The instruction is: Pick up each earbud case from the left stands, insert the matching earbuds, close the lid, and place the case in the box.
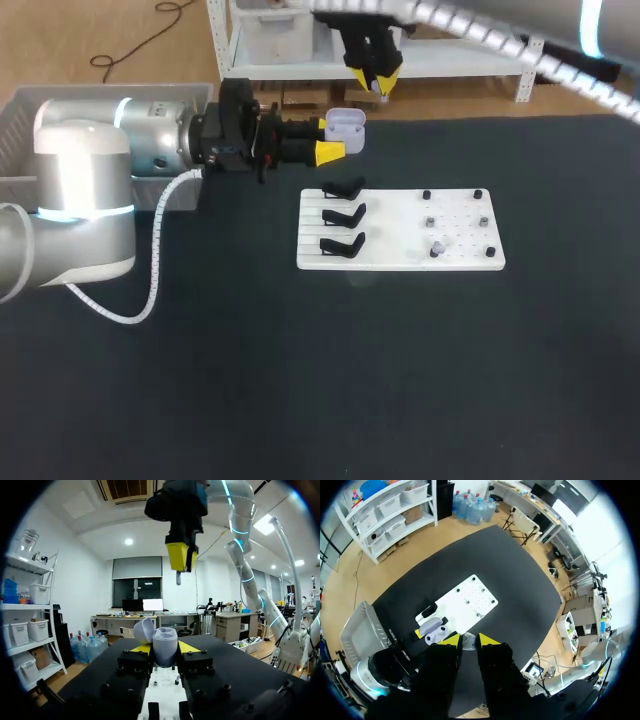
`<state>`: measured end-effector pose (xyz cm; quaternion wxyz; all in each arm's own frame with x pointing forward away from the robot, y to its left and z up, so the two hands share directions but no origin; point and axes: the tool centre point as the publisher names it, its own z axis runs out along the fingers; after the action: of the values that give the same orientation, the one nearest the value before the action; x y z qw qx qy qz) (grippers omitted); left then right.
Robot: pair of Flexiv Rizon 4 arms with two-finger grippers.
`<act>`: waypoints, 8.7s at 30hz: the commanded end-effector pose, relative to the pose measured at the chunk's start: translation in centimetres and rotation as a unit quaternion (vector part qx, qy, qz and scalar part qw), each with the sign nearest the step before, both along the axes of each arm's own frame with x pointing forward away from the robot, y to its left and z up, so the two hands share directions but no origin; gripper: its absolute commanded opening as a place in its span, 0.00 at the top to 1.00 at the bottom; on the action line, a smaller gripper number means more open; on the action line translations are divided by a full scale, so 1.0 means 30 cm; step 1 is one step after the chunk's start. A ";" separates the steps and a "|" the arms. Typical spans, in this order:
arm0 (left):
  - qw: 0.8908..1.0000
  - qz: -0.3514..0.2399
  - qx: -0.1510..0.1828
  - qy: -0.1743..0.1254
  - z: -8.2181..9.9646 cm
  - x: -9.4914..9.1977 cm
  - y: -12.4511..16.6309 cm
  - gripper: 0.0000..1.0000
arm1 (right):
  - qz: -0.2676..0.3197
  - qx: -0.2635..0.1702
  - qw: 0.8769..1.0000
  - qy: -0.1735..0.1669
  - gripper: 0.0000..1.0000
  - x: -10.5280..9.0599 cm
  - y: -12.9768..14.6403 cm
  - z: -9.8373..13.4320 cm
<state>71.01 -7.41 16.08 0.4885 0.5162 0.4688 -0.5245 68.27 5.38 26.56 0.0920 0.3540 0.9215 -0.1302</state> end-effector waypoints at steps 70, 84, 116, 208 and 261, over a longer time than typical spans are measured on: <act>0.999 0.041 0.002 -0.012 -0.039 -0.071 -0.082 1.00 | -0.033 0.030 0.999 -0.006 1.00 -0.010 0.002 -0.172; 0.999 0.041 0.002 -0.012 -0.039 -0.071 -0.082 1.00 | -0.016 0.024 0.999 0.019 1.00 0.007 0.020 -0.200; 0.999 0.041 0.002 -0.012 -0.039 -0.071 -0.082 1.00 | -0.039 0.001 0.998 0.041 1.00 0.021 -0.004 -0.270; 0.999 0.041 0.002 -0.012 -0.039 -0.071 -0.082 1.00 | 0.245 0.205 0.948 -0.017 0.00 -0.033 -0.436 -0.376; 0.999 0.041 0.002 -0.012 -0.039 -0.071 -0.082 1.00 | 0.251 0.192 0.948 -0.025 0.00 -0.063 -0.367 -0.718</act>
<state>69.03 -9.83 14.96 0.5118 0.5049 0.4839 -0.4989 66.92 -5.54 5.88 0.0676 0.1272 0.9867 0.0757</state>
